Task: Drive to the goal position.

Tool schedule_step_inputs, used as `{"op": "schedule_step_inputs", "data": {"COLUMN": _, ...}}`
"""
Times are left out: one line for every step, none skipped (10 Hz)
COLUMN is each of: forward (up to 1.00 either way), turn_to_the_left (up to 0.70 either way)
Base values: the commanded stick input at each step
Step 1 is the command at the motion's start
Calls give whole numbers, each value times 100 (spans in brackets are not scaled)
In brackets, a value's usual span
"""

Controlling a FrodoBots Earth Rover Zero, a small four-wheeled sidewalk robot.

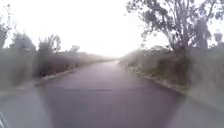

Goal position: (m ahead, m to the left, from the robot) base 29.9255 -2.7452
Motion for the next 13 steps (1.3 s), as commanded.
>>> {"op": "schedule_step_inputs", "data": {"forward": 70, "turn_to_the_left": -14}}
{"op": "schedule_step_inputs", "data": {"forward": 70, "turn_to_the_left": -14}}
{"op": "schedule_step_inputs", "data": {"forward": 70, "turn_to_the_left": -14}}
{"op": "schedule_step_inputs", "data": {"forward": 70, "turn_to_the_left": -14}}
{"op": "schedule_step_inputs", "data": {"forward": 70, "turn_to_the_left": -14}}
{"op": "schedule_step_inputs", "data": {"forward": 70, "turn_to_the_left": -14}}
{"op": "schedule_step_inputs", "data": {"forward": 70, "turn_to_the_left": -14}}
{"op": "schedule_step_inputs", "data": {"forward": 70, "turn_to_the_left": -14}}
{"op": "schedule_step_inputs", "data": {"forward": 70, "turn_to_the_left": -14}}
{"op": "schedule_step_inputs", "data": {"forward": 70, "turn_to_the_left": -11}}
{"op": "schedule_step_inputs", "data": {"forward": 70, "turn_to_the_left": -5}}
{"op": "schedule_step_inputs", "data": {"forward": 70, "turn_to_the_left": 0}}
{"op": "schedule_step_inputs", "data": {"forward": 70, "turn_to_the_left": 0}}
